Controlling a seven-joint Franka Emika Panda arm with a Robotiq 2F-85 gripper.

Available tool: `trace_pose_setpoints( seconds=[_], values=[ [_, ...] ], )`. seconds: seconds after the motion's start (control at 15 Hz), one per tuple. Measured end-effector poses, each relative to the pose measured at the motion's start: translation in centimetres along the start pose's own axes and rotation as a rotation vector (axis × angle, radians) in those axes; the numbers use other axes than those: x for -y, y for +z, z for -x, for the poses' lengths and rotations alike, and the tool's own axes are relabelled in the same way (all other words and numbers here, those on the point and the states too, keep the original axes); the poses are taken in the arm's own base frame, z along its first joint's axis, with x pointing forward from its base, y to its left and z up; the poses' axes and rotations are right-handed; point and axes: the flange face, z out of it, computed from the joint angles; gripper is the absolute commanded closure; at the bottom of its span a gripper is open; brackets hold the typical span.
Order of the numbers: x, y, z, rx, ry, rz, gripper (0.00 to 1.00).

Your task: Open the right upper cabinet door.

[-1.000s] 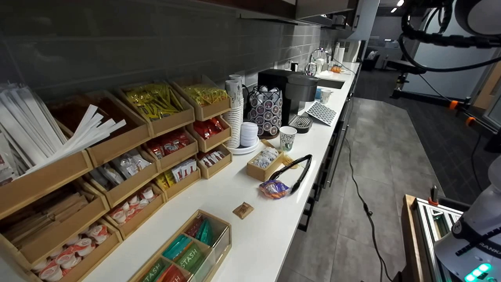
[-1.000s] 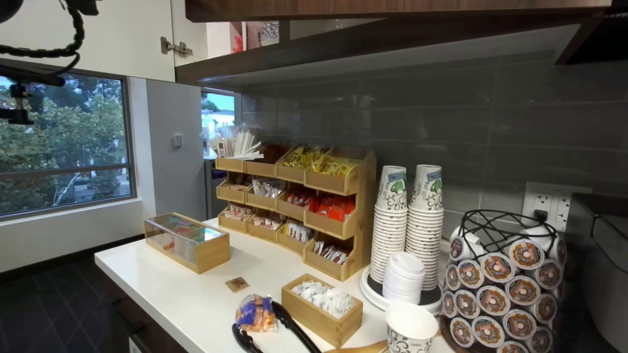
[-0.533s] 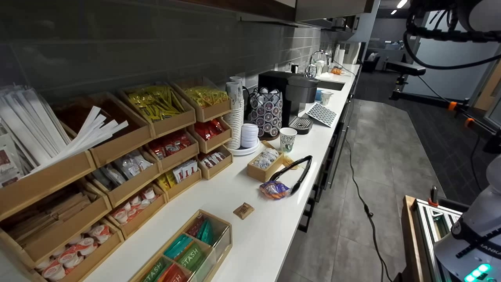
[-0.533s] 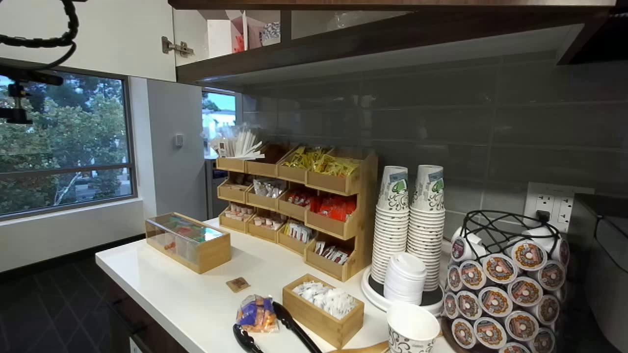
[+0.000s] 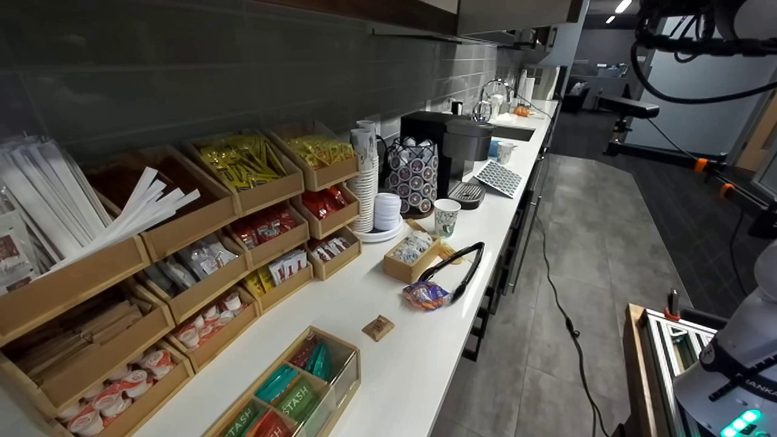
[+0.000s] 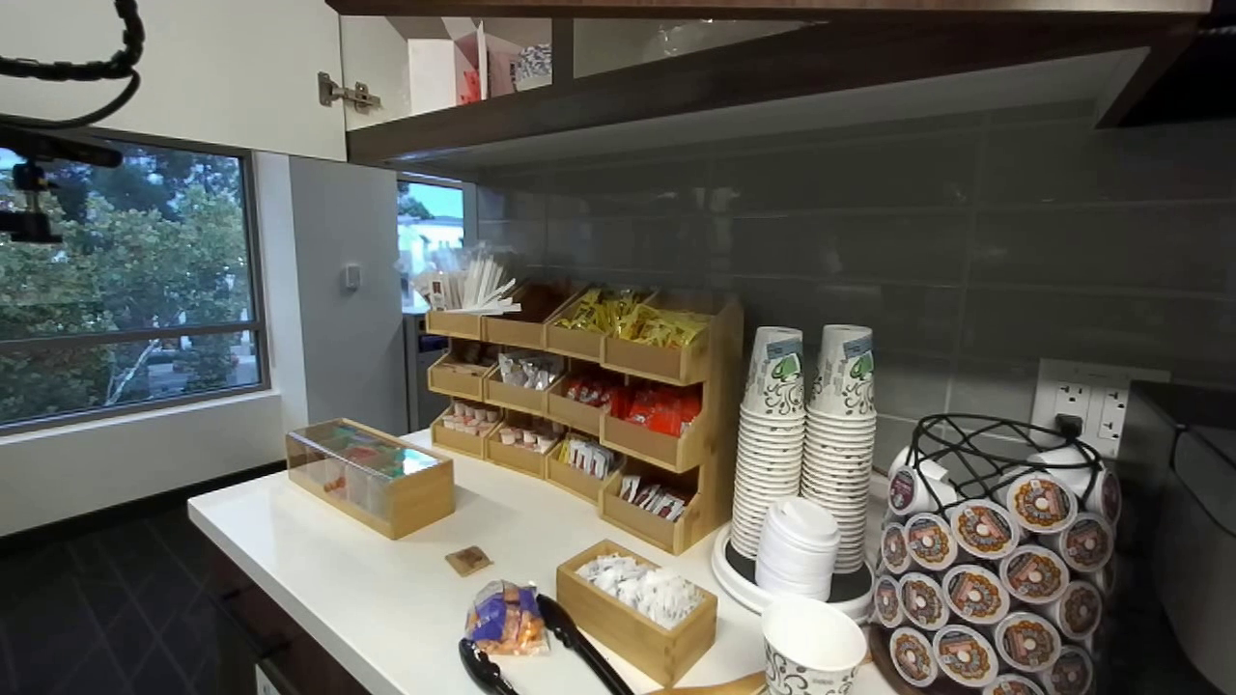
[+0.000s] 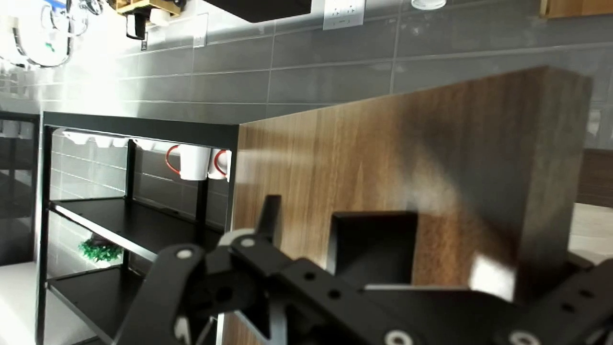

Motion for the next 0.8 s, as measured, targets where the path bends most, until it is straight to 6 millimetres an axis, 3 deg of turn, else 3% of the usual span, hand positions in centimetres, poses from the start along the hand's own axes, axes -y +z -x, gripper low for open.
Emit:
trace_pose_setpoints(
  seconds=[0.8],
  values=[
    [-2.2,-1.8,-2.8,0.085,0.081,-0.01,0.0]
  ],
)
